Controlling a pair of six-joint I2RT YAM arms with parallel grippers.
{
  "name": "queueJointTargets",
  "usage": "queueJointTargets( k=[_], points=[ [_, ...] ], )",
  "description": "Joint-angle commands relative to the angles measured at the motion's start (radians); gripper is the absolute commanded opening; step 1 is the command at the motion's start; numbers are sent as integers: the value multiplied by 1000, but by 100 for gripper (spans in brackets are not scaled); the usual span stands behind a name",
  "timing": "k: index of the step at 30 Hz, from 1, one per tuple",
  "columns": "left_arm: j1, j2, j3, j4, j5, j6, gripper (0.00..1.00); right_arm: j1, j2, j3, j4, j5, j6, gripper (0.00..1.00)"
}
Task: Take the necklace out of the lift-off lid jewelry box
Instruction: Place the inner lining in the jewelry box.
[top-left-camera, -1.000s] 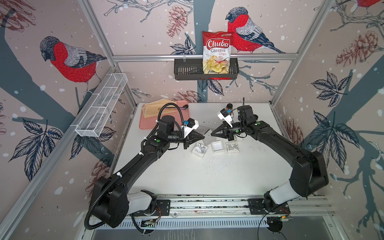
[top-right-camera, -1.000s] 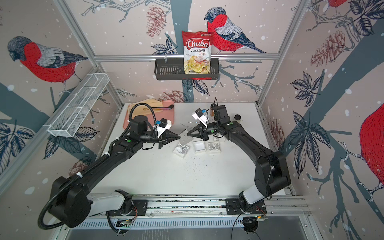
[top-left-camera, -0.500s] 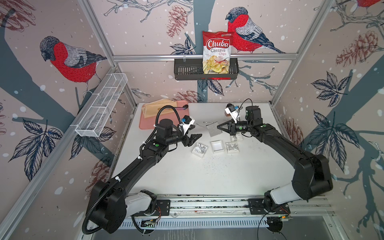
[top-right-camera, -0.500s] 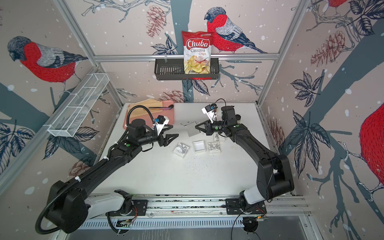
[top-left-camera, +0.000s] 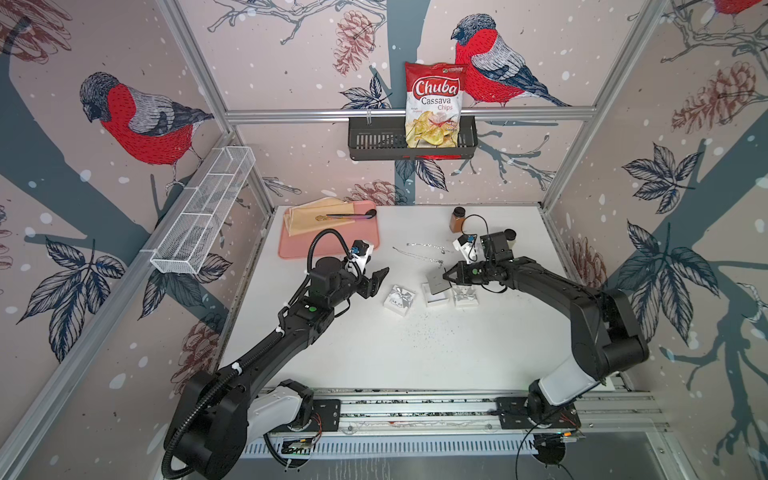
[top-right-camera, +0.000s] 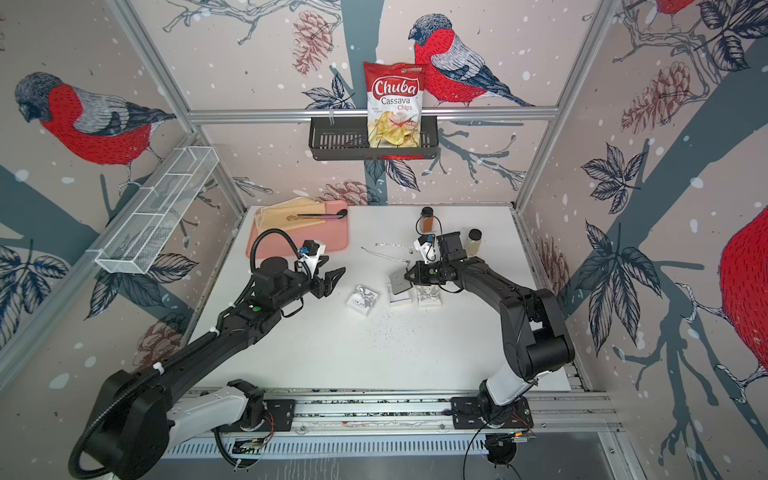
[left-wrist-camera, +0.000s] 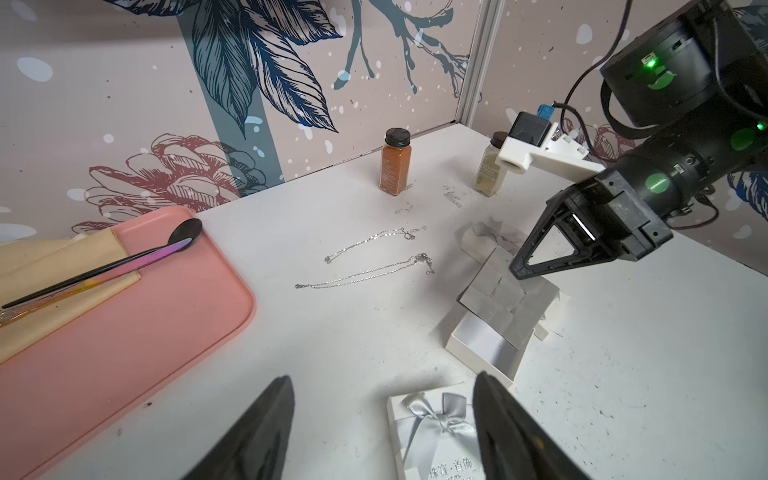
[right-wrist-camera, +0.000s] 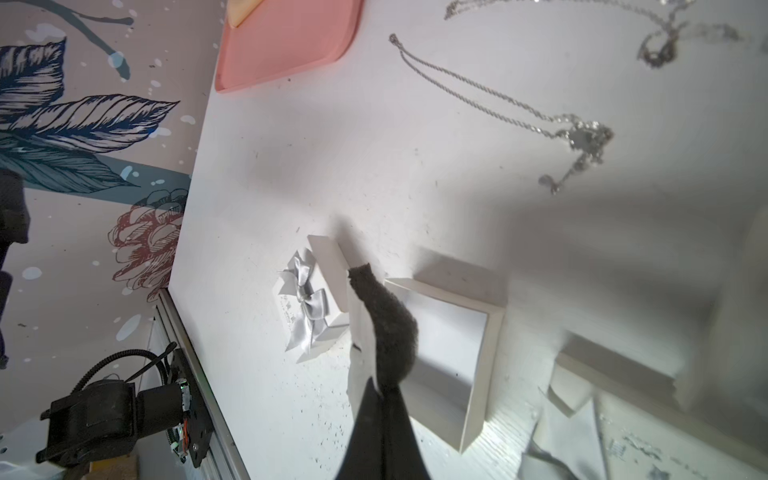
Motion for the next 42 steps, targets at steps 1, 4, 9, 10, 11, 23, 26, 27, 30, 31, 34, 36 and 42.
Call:
queueJointTargets(
  k=[1,4,9,10,11,23,26,27,30,31,34,36,42],
  points=[
    [1,5,-7,84,-8,-10,72,6,15,-15,11,34,49,0],
    [1,19,-2,86,-1,-8,71,16,38,-21,14,43,61,0],
    [1,29,-2,89,6,-7,71,31,66,-17,28,34,76,0],
    [2,29,-2,88,5,-7,71,33,71,-15,26,33,77,0],
    [1,29,-4,89,5,-7,71,33,73,-15,24,33,79,0],
    [-4,139,30,124,214,-14,68,35,67,3,-22,34,55,0],
    [-26,173,39,149,223,-24,67,40,60,6,-27,33,56,0],
    [-38,181,40,149,212,-20,66,42,56,8,-27,33,56,0],
    [-66,200,63,112,176,12,64,48,41,13,-19,33,63,0],
    [-74,206,73,95,167,21,63,48,37,14,-15,33,69,0],
    [-89,216,87,79,148,32,61,49,27,16,-13,22,75,0],
    [-95,217,85,85,147,30,61,52,27,16,-21,22,75,0],
    [-103,242,90,88,155,26,58,58,44,6,-34,24,60,0]
  ],
)
